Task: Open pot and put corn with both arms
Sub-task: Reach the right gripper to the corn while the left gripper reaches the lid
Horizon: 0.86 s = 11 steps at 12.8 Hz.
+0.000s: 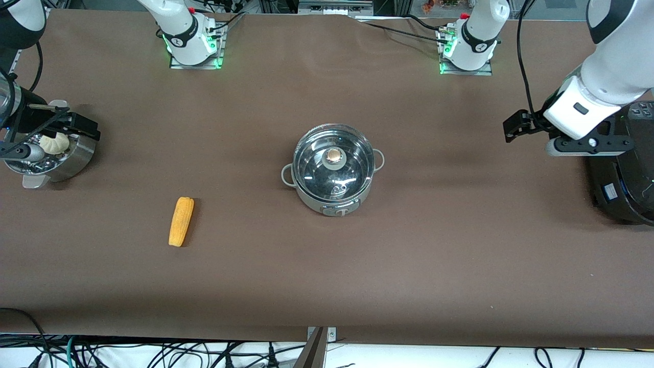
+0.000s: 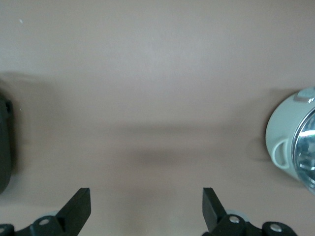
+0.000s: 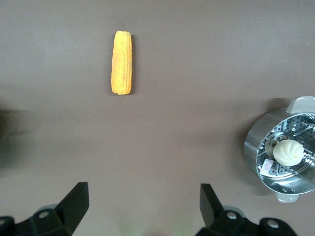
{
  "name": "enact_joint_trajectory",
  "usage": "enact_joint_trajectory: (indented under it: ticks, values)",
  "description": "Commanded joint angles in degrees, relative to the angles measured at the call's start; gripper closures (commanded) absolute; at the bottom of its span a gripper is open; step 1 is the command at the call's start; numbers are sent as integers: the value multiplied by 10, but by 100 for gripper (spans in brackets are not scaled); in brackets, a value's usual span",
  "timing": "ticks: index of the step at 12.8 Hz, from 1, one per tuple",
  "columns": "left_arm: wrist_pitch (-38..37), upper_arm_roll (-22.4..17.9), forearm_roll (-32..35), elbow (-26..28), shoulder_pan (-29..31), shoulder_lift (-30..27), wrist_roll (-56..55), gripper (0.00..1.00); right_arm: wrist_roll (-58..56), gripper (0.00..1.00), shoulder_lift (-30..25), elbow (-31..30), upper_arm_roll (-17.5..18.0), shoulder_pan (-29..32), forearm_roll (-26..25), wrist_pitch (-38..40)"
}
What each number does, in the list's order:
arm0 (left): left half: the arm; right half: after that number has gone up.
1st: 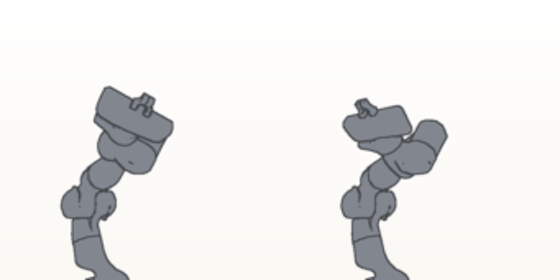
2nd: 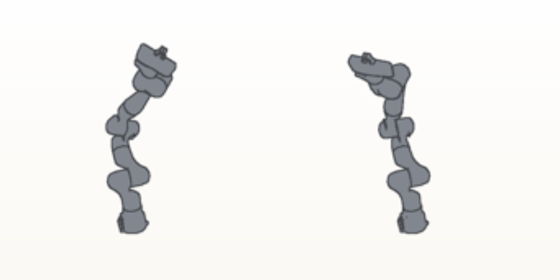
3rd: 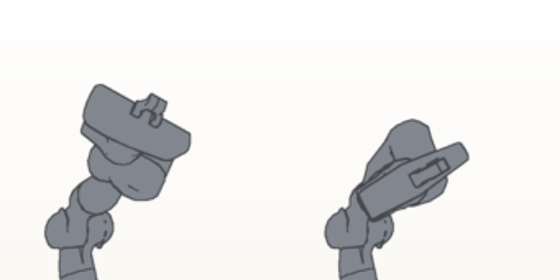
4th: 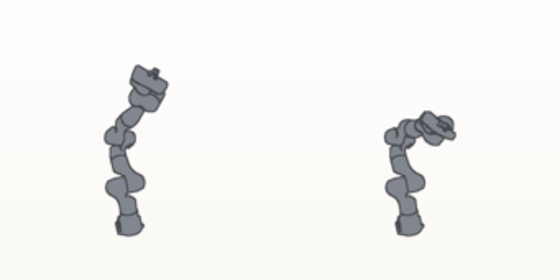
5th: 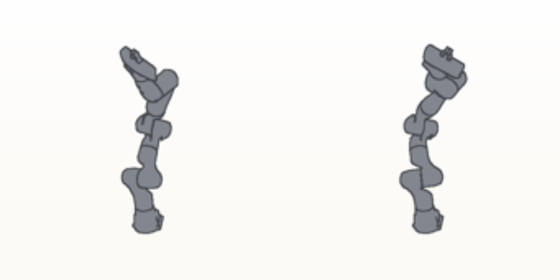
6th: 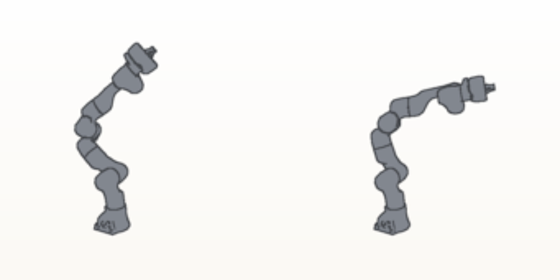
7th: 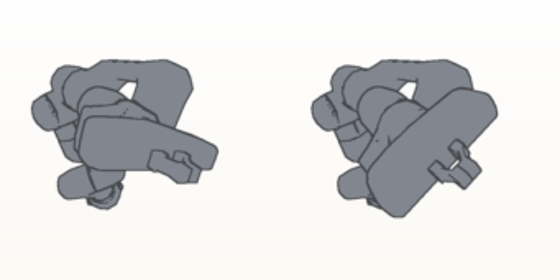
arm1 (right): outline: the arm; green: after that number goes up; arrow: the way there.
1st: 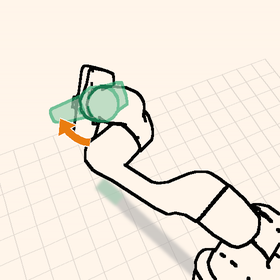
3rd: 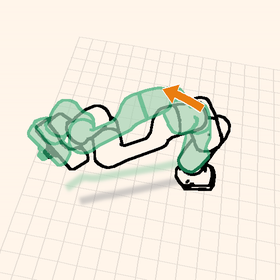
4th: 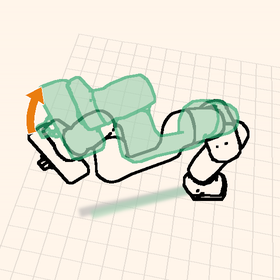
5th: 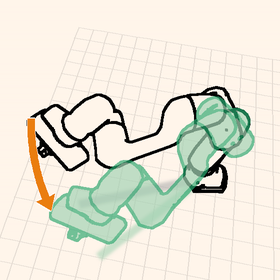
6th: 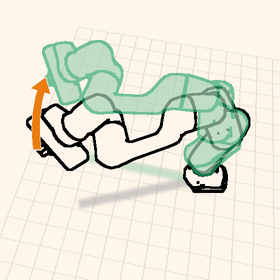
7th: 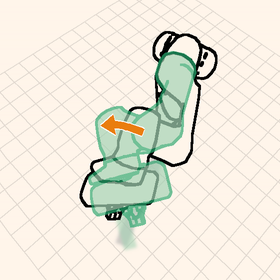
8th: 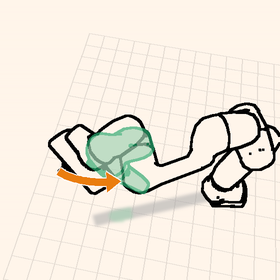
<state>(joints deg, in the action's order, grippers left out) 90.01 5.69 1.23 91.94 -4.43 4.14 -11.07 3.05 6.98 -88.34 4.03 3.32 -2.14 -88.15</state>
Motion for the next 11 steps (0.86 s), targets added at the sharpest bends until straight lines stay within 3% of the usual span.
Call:
enact_joint_trajectory:
  ticks: [1,6,11]
  values:
    - [-19,21,-23,-24,-25,20,-8,0,-9,0,54,12,3,1,10,-10]
    - [-12,37,-33,-227,-190,216,-122,0,5,0,190,8,6,-35,20,-165]
    - [87,35,-29,-235,-291,318,-134,0,4,0,297,4,6,-37,29,-301]
